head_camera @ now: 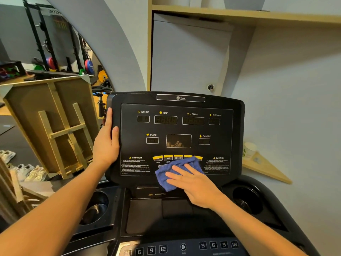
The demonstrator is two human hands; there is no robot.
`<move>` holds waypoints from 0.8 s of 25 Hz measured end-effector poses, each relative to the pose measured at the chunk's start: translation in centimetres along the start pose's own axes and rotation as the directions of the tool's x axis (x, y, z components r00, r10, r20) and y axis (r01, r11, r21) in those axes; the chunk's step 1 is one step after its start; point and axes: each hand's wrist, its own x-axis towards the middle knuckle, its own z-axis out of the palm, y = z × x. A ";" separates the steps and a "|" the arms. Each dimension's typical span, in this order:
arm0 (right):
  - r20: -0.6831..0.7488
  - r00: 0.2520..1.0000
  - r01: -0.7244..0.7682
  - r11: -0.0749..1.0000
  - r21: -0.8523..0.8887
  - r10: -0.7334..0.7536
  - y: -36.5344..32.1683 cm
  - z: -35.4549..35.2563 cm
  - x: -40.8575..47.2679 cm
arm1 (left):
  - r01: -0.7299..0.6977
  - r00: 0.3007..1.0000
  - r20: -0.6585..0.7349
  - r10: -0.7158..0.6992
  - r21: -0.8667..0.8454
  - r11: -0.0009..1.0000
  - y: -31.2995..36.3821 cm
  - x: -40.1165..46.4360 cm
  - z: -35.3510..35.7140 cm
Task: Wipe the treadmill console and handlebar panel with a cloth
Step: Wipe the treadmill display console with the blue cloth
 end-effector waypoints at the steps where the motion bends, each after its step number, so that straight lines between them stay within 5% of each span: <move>1: -0.016 1.000 -0.013 0.999 -0.043 0.012 1.0 -0.4 -0.8 | 0.004 1.000 0.003 -0.004 0.001 1.000 0.0 0.0 0.0; 8: -0.287 0.901 -0.338 0.941 0.003 0.325 5.4 -5.5 2.7 | 0.010 1.000 0.005 -0.010 0.025 1.000 0.3 -0.1 0.0; 13: -0.368 0.859 -0.391 0.920 -0.025 0.355 4.3 -7.1 8.6 | -0.001 1.000 -0.002 0.001 0.012 1.000 0.5 -0.1 0.0; 20: -0.223 0.971 -0.110 0.986 -0.128 0.080 -1.7 -2.8 8.2 | -0.005 1.000 -0.018 0.005 0.019 1.000 0.8 -0.3 0.0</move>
